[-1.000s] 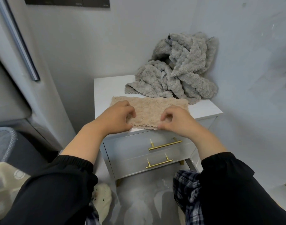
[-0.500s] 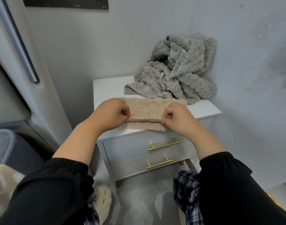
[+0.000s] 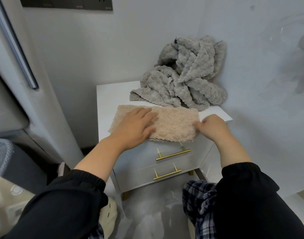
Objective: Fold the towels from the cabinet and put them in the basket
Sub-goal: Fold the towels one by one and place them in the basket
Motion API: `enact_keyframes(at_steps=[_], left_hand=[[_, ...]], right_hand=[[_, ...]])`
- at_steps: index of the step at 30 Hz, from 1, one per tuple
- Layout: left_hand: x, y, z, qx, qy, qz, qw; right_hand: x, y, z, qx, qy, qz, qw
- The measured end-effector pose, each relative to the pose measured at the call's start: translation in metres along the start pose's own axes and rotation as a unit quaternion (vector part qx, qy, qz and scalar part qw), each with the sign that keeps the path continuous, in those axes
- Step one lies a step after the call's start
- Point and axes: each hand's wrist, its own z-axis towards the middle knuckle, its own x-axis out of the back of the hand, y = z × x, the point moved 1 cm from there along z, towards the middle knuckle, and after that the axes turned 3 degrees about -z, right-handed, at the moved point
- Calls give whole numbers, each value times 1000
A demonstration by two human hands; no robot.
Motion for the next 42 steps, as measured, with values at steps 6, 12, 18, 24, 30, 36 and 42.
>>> enact_keyframes(at_steps=[6, 12, 18, 24, 30, 36, 42], left_hand=[[-25, 7, 2, 20, -115, 78, 990], [-21, 11, 9, -7, -43, 129, 991], [-1, 39, 11, 10, -59, -112, 992], [5, 29, 12, 141, 65, -357, 921], [-4, 36, 6, 133, -69, -638, 755], [0, 44, 11, 200, 125, -623, 746], [3, 41, 11, 213, 184, -568, 774]], right_hand=[[-3, 14, 1, -98, -183, 145, 967], [2, 13, 0, -114, -160, 303, 933], [15, -3, -3, -30, -115, 520, 846], [29, -20, -23, 151, -206, 496, 830], [24, -30, -29, 221, -201, 435, 849], [22, -33, -23, 180, -55, 480, 857], [21, -32, -21, 157, -2, 476, 865]])
